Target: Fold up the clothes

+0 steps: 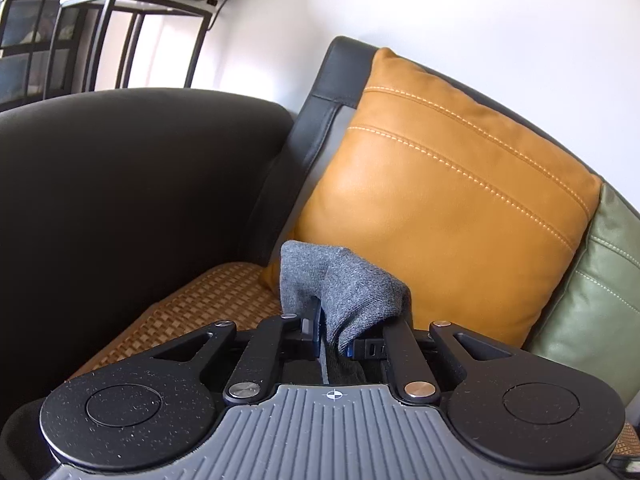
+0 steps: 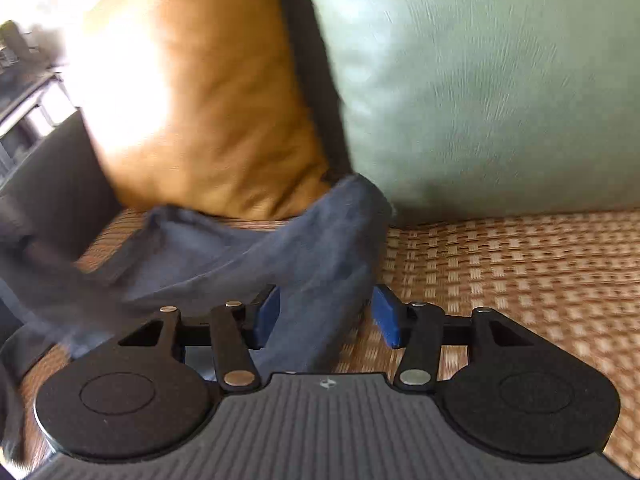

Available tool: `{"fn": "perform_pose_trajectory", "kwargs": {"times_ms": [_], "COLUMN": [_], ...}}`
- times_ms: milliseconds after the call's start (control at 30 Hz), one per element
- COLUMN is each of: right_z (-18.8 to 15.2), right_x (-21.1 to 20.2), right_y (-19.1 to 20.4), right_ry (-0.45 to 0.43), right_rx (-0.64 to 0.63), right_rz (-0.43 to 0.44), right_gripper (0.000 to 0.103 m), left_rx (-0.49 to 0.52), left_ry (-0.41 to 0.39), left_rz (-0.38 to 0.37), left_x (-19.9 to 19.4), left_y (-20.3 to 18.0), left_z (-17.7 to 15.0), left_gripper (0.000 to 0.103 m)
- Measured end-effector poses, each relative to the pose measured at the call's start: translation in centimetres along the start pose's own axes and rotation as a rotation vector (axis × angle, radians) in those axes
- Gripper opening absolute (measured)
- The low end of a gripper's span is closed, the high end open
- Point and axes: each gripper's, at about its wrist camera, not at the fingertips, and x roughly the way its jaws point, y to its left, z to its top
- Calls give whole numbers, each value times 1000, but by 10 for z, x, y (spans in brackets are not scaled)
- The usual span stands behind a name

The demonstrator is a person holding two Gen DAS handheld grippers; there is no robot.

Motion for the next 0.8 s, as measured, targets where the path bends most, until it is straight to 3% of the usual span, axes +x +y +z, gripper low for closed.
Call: {"fn": "perform_pose_trajectory", "kwargs": {"times_ms": [133,167,200,233,333,433,567,633,700,800], "right_z": [-2,-1,2,4,22,36,32,29,22,13], "right_x": [32,32,31,30,15,13,44,60,65,34], "right_y": [-10,-12,-13,-15,-14,-9,-5,-2,-4,-15], "right_ry": [-1,2,8,13,-18,-37,-10,3,-3,-64], "right_rx": [28,35,36,38,-10,-77,-126,-150,-157,-97], "right_rz": [-57,-47,-30,-13,-54,-151,-262,-317,-334,-263], "right_gripper": [56,51,10,6,6,6,9,35,42,45], "left_rx": [-4,-6,-11,-17,-19,27,45,52,60,46], "left_ry": [-8,-11,-10,-6,-6,-27,-24,-23,-3,28], "left_rz": [-4,-7,-13,-24,-61,-60,6,60,97,134], "left_x": [7,8,7,7,6,12,34,44,57,67], "left_y": [2,2,2,2,-3,-12,-10,-4,3,14], "left_z": [-3,-3,-3,-3,-4,-7,-16,-24,-28,-32], "left_gripper": [21,22,26,27,28,28,28,28,28,30]}}
